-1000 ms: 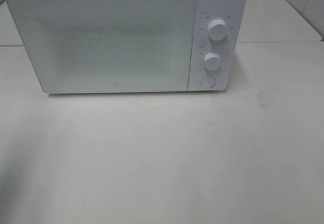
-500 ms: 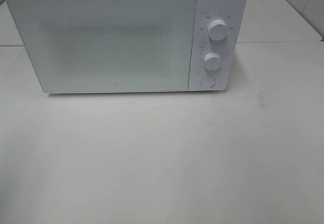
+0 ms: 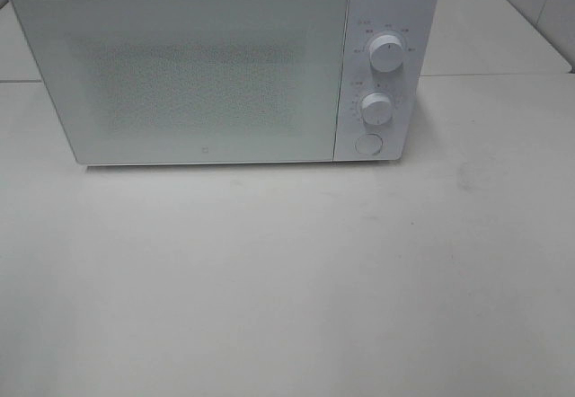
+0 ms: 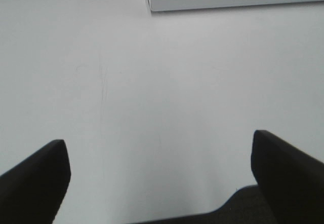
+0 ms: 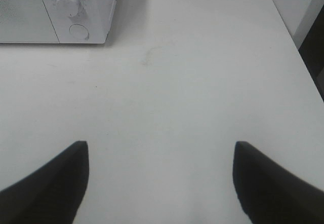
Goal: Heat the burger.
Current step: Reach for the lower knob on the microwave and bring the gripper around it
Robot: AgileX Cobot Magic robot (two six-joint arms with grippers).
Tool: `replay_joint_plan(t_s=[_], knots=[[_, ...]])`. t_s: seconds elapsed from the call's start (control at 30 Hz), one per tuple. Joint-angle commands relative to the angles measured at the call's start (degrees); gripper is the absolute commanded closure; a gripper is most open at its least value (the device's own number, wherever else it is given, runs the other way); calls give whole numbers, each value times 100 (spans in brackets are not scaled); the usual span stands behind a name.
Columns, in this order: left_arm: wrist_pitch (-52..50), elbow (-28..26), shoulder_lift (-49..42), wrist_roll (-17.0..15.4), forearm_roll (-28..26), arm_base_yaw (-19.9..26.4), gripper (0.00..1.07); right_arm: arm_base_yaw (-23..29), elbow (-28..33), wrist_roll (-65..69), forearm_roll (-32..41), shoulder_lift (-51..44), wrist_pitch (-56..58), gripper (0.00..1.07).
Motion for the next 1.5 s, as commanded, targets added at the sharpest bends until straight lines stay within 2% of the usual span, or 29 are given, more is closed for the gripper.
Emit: replay_joint_plan(t_s=[0.03, 0.3, 0.37, 0.5, 0.57, 1.5], knots=[[-69, 34, -390, -40, -57, 11, 18, -34, 6, -57, 11, -149, -6, 32], [-74, 34, -968, -40, -57, 11, 18, -34, 6, -57, 11, -149, -6, 32], [-74, 34, -1083, -40, -63, 120, 18, -34, 6, -57, 11, -149, -6, 32], [-86, 34, -1324, -40, -57, 659, 18, -34, 6, -57, 11, -149, -6, 32], [-80, 34, -1318, -40, -69, 716, 18, -34, 6, -57, 11, -149, -6, 32], [-80, 34, -1312, -40, -69, 722, 18, -11, 6, -57, 115, -143, -6, 32]])
